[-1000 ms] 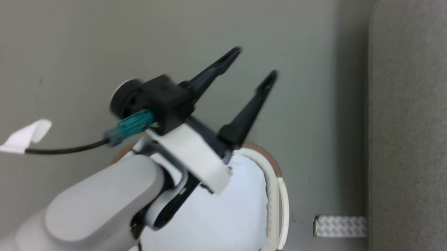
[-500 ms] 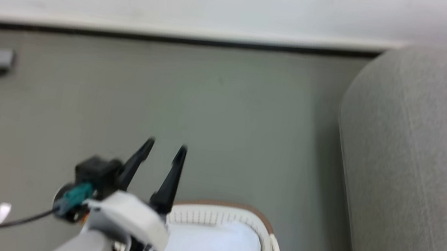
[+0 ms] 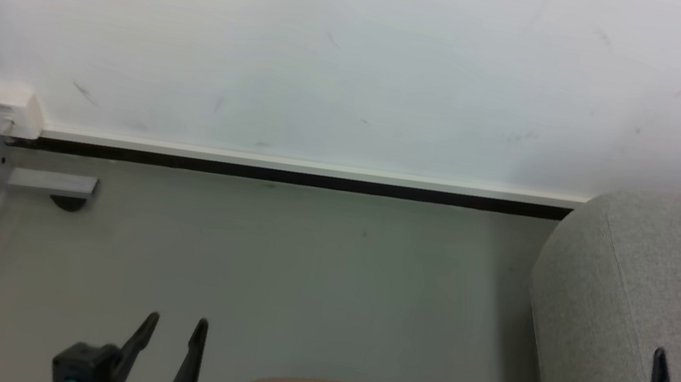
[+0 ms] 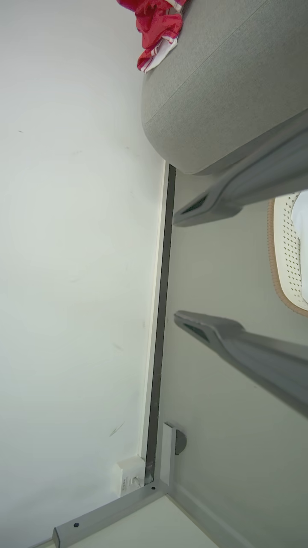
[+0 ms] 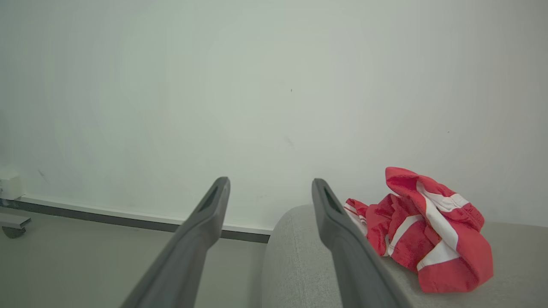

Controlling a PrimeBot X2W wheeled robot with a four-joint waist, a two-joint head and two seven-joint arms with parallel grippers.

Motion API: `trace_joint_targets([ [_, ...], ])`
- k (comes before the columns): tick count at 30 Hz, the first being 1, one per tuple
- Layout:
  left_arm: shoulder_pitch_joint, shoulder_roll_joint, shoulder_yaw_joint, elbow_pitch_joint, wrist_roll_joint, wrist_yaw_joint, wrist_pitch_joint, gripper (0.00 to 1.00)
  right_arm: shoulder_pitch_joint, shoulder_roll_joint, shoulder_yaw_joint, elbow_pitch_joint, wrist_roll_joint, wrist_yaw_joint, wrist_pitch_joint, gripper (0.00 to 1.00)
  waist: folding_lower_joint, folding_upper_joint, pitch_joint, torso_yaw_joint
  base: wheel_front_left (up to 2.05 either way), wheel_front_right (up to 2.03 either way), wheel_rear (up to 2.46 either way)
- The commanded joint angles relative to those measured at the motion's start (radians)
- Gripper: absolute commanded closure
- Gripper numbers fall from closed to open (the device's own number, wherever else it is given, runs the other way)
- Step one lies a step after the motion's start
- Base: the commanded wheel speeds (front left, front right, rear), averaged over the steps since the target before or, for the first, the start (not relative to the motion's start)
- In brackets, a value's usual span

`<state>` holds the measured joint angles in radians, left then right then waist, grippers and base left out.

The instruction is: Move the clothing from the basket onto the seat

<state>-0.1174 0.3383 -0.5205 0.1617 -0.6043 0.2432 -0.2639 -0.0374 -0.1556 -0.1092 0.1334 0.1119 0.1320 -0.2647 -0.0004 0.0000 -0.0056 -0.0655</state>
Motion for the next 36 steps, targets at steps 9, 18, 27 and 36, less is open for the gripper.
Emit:
trace_joint_targets([
  [9, 0.107, -0.069, 0.143, 0.055, 0.123, -0.09, -0.001, 0.0, 0.126, 0.076, 0.006, 0.024, -0.051, -0.003, 0.001, 0.0, 0.0004, 0.0, -0.054, 0.025, 0.0, 0.0, 0.0],
  [18, 0.118, -0.133, 0.245, 0.06, 0.216, -0.18, -0.001, 0.0, 0.12, 0.103, 0.038, 0.051, -0.06, -0.003, 0.001, 0.0, 0.0004, 0.0, -0.064, 0.025, 0.0, 0.0, 0.0],
  [27, 0.118, -0.179, 0.312, 0.074, 0.281, -0.242, -0.001, 0.0, 0.097, 0.104, 0.05, 0.059, -0.033, -0.003, 0.001, 0.0, 0.0004, 0.0, -0.068, 0.018, 0.0, 0.0, 0.0],
  [36, 0.118, -0.207, 0.349, 0.084, 0.324, -0.28, -0.001, 0.0, 0.084, 0.104, 0.045, 0.068, -0.031, -0.002, 0.001, 0.0, 0.0004, 0.0, -0.069, 0.008, 0.0, 0.0, 0.0],
])
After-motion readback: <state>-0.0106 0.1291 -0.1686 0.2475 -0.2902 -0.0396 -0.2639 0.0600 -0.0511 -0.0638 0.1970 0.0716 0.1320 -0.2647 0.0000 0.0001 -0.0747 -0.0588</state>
